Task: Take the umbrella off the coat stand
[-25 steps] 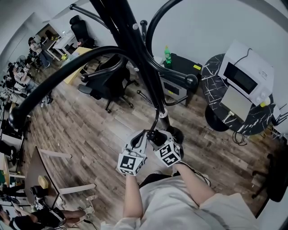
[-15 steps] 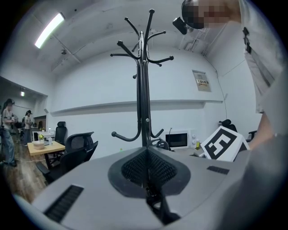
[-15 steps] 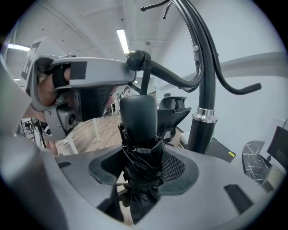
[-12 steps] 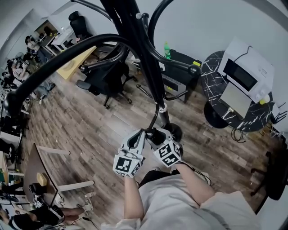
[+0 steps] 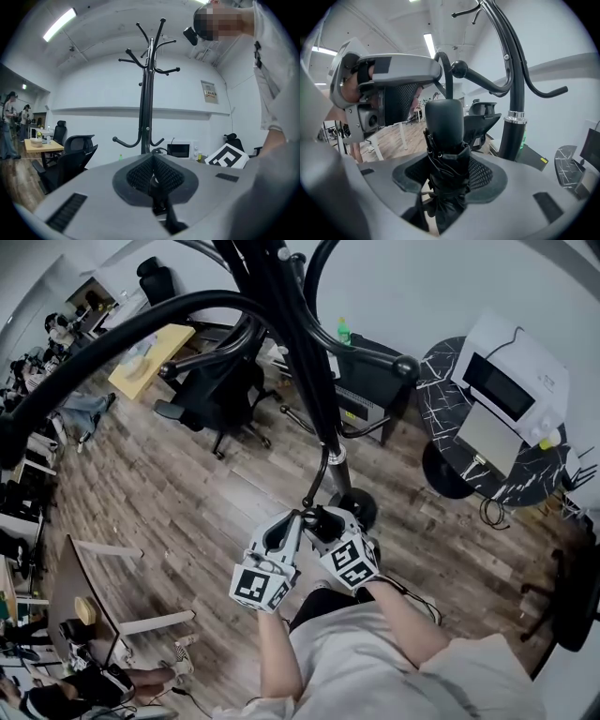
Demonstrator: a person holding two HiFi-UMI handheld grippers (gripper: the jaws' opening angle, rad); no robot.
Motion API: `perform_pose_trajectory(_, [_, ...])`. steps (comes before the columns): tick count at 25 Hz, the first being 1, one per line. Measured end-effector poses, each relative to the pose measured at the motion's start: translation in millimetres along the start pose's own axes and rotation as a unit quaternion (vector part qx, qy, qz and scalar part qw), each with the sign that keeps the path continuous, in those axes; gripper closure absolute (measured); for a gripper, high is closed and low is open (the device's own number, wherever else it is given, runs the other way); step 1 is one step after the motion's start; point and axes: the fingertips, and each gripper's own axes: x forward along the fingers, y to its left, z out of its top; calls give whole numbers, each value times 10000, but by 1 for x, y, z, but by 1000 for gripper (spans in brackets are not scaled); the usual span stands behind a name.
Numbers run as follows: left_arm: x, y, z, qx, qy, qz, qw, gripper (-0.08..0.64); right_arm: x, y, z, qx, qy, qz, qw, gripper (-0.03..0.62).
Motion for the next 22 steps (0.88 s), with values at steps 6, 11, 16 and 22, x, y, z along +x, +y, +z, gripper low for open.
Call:
perform_pose_trajectory(6, [-14, -5, -6, -158, -27, -142, 9998, 538, -4, 15, -5, -14, -52, 120, 9999, 362])
perform_pose_trajectory(11, [-31, -18, -6, -301, -8, -417, 9987, 538, -19, 30, -5, 54, -137, 5, 9999, 362])
perform_pose_trajectory(16, [-53, -37, -4, -350, 91, -726, 9967, 538, -41, 54, -11, 150, -119, -81, 9998, 362])
perform_pose_trajectory(22, [-69, -56, -5, -542, 110, -1031, 9931, 538, -59, 72, -23, 204, -21, -283, 9994, 364])
